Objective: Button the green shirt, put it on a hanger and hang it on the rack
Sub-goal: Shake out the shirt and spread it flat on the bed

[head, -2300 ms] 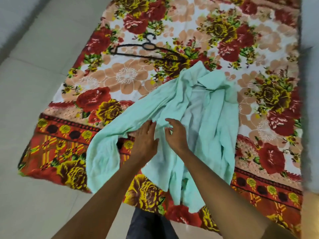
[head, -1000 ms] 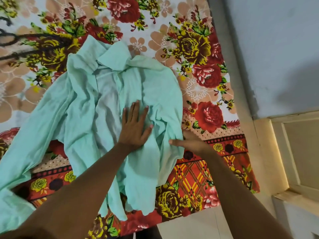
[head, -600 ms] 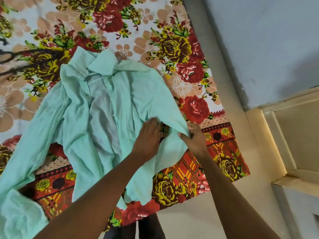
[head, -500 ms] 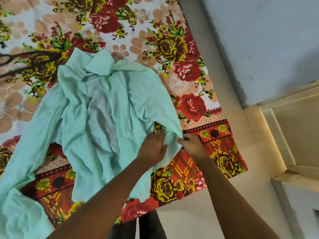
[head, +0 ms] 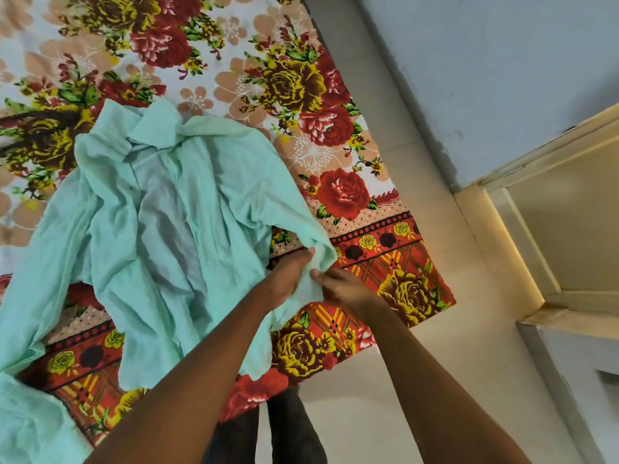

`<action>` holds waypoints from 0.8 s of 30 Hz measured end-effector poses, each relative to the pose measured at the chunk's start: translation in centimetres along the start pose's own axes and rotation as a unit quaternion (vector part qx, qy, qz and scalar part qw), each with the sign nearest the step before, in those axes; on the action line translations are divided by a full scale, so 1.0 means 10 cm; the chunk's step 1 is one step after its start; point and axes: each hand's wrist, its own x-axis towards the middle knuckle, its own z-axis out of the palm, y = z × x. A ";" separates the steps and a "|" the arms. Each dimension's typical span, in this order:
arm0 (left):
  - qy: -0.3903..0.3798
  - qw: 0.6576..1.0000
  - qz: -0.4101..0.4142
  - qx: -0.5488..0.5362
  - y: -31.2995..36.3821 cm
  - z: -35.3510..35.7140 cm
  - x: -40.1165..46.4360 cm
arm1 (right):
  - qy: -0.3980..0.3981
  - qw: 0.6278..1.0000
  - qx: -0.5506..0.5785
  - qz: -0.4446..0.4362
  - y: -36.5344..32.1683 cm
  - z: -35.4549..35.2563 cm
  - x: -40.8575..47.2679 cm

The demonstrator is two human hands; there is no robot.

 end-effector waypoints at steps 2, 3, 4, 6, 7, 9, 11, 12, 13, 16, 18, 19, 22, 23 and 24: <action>-0.002 0.999 0.005 -0.043 0.06 0.08 0.00 | 0.030 0.998 0.051 -0.016 0.08 -0.04 0.03; 0.011 1.000 0.012 -0.001 0.06 0.09 0.00 | 0.071 0.993 0.087 -0.032 0.07 -0.07 0.04; 0.021 0.997 0.017 0.067 0.07 0.08 0.00 | 0.118 0.985 0.116 -0.048 0.05 -0.12 0.05; 0.023 0.978 0.003 0.209 0.07 0.05 0.01 | 0.182 0.974 0.110 -0.081 -0.05 -0.26 0.07; 0.025 0.964 -0.011 0.265 0.06 0.02 0.02 | 0.197 0.972 0.077 -0.100 -0.09 -0.31 0.08; 0.030 0.948 -0.017 0.317 0.03 0.04 0.05 | 0.198 0.972 0.012 -0.123 -0.15 -0.46 0.09; 0.048 0.968 -0.018 0.246 -0.02 0.10 0.09 | 0.133 0.986 -0.017 -0.099 -0.16 -0.57 0.11; 0.064 0.982 -0.020 0.176 -0.04 0.14 0.10 | 0.094 0.993 -0.026 -0.072 -0.13 -0.60 0.10; 0.080 0.991 -0.022 0.104 -0.07 0.17 0.12 | 0.062 0.997 -0.035 -0.027 -0.10 -0.62 0.09; 0.087 0.994 -0.013 -0.069 -0.12 0.27 0.18 | -0.012 0.996 -0.055 0.065 -0.07 -0.72 0.05; 0.082 0.985 0.002 -0.153 -0.10 0.36 0.16 | -0.020 0.999 0.044 0.021 -0.09 -0.77 0.05; 0.080 0.978 0.010 -0.190 -0.10 0.42 0.15 | -0.016 0.992 0.123 -0.012 -0.10 -0.80 0.06; 0.099 0.968 0.018 -0.228 -0.23 0.57 0.14 | -0.004 0.967 0.247 -0.053 -0.06 -0.87 0.13; 0.108 0.972 0.011 -0.210 -0.31 0.60 0.14 | 0.004 0.977 0.210 -0.047 -0.04 -0.86 0.12; 0.112 0.977 0.002 -0.182 -0.40 0.63 0.14 | 0.022 0.991 0.123 -0.039 -0.02 -0.85 0.09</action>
